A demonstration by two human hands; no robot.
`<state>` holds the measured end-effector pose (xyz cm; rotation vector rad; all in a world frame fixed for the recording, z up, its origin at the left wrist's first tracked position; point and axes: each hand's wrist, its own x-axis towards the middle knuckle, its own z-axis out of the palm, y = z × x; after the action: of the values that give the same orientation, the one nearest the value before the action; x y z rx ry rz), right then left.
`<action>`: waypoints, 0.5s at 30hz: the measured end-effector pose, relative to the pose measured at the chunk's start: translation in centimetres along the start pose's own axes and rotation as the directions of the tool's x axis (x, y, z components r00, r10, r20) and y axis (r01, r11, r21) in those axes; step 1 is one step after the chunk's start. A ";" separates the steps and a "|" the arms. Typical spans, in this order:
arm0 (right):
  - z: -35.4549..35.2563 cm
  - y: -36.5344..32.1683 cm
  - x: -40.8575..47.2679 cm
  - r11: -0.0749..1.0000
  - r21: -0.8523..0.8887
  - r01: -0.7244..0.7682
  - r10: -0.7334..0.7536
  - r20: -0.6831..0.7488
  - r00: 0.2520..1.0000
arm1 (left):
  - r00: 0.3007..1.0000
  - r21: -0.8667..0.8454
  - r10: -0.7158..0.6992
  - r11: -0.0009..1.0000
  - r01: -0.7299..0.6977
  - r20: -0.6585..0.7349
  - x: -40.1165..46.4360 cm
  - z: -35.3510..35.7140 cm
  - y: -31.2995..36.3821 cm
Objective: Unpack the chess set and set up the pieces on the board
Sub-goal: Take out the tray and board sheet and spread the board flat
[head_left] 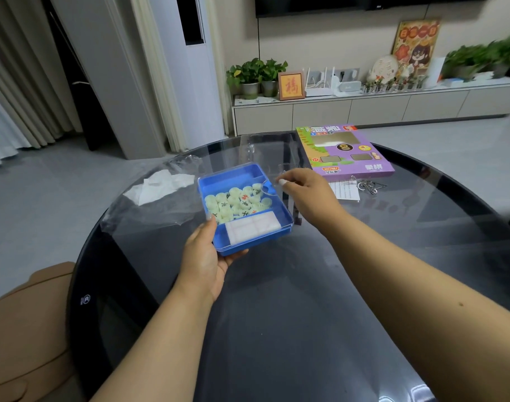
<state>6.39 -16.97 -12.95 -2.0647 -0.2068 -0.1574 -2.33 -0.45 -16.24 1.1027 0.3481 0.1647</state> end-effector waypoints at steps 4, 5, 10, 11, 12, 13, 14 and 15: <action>0.0 0.1 -1.7 0.998 0.039 -0.057 0.057 -0.003 0.998 | 0.999 0.061 0.022 0.998 -0.023 0.029 -0.3 0.0 -0.1; 0.2 0.2 -1.8 0.995 0.044 -0.084 0.085 -0.015 0.996 | 0.999 0.074 0.027 0.997 -0.029 0.036 -0.4 0.1 -0.1; 0.7 0.2 -1.7 0.981 0.013 -0.196 0.196 -0.036 0.980 | 0.996 0.152 0.044 0.987 -0.056 0.081 -0.9 0.4 -0.2; 0.7 0.0 -1.6 0.978 0.001 -0.206 0.206 -0.048 0.977 | 0.995 0.158 0.046 0.986 -0.059 0.084 -1.0 0.4 -0.2; 0.6 -0.2 -1.6 0.976 -0.017 -0.216 0.215 -0.058 0.975 | 0.995 0.160 0.047 0.985 -0.060 0.085 -1.1 0.4 -0.3; 0.5 -0.2 -1.5 0.974 -0.037 -0.223 0.221 -0.063 0.973 | 0.995 0.162 0.047 0.985 -0.061 0.088 -1.1 0.4 -0.3; 0.5 -0.2 -1.5 0.972 -0.066 -0.226 0.221 -0.067 0.973 | 0.995 0.166 0.047 0.984 -0.062 0.094 -1.2 0.5 -0.3; 0.4 -0.2 -1.5 0.969 -0.097 -0.229 0.223 -0.072 0.972 | 0.994 0.169 0.045 0.984 -0.062 0.102 -1.2 0.5 -0.4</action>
<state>4.88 -16.62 -13.27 -2.1669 0.0766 -0.0914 -3.27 -1.43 -16.12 1.2874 0.2480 0.1295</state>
